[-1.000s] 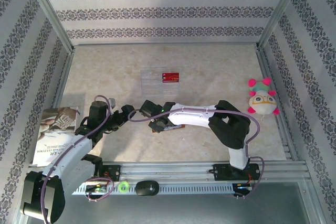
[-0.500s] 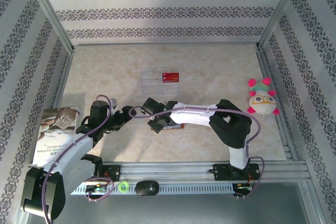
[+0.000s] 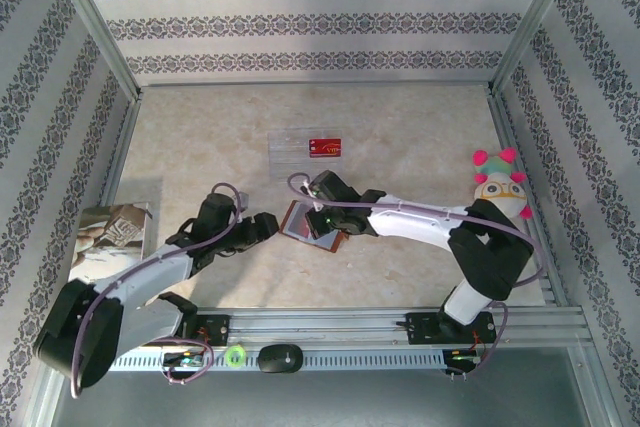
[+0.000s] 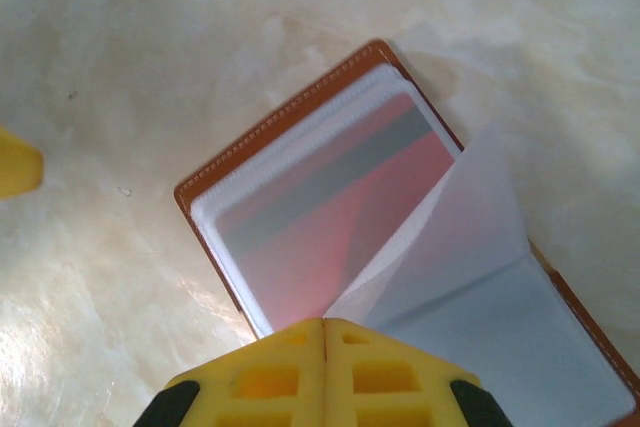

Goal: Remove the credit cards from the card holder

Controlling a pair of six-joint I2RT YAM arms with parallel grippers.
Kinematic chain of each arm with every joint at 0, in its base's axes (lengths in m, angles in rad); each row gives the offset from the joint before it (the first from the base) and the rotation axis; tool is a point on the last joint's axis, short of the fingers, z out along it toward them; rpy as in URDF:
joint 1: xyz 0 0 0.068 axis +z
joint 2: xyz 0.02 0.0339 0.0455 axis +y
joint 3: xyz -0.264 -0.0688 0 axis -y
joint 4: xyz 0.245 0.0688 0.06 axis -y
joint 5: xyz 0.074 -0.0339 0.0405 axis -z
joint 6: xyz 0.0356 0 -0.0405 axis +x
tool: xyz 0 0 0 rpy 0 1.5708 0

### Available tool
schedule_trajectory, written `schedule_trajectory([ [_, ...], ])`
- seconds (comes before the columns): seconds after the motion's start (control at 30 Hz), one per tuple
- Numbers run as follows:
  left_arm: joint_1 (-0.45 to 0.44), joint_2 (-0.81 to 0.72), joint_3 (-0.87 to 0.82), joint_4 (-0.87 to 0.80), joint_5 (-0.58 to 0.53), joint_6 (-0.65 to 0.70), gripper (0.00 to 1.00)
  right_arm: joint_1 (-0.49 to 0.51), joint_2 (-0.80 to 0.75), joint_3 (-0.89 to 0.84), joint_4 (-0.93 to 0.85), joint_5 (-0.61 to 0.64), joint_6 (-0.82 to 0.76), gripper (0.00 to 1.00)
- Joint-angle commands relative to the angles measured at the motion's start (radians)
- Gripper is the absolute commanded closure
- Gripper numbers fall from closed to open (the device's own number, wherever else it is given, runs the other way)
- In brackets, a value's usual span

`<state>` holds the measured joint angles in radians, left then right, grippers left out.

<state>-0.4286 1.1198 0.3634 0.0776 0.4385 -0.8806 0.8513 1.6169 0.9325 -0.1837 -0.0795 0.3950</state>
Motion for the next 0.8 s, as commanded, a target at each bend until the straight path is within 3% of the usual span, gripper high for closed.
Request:
schedule_trajectory([
  [0.0,-0.046,0.074,0.062,0.104,-0.059,0.004,0.41,-0.022,-0.057,-0.074,0.066,-0.017,0.090,1.00],
  [0.17,-0.082,0.162,0.129,0.116,-0.075,0.020,0.42,-0.028,-0.132,-0.163,0.067,-0.002,0.130,1.00],
  [0.33,-0.098,0.195,0.154,0.104,-0.084,0.024,0.37,-0.026,-0.215,-0.273,0.046,0.035,0.224,1.00],
  [0.37,-0.099,0.198,0.155,0.102,-0.086,0.025,0.36,-0.027,-0.232,-0.288,0.032,0.056,0.248,0.97],
  [0.43,-0.103,0.199,0.151,0.100,-0.087,0.026,0.34,-0.030,-0.283,-0.318,0.011,0.088,0.280,0.78],
  [0.5,-0.103,0.188,0.151,0.086,-0.094,0.037,0.33,-0.029,-0.328,-0.310,-0.021,0.111,0.282,0.69],
  [0.63,-0.103,0.143,0.162,0.028,-0.126,0.076,0.27,-0.029,-0.386,-0.219,-0.066,0.112,0.235,0.66],
  [0.77,-0.104,0.088,0.169,-0.031,-0.161,0.111,0.23,-0.028,-0.261,-0.083,-0.090,-0.006,0.188,0.72],
])
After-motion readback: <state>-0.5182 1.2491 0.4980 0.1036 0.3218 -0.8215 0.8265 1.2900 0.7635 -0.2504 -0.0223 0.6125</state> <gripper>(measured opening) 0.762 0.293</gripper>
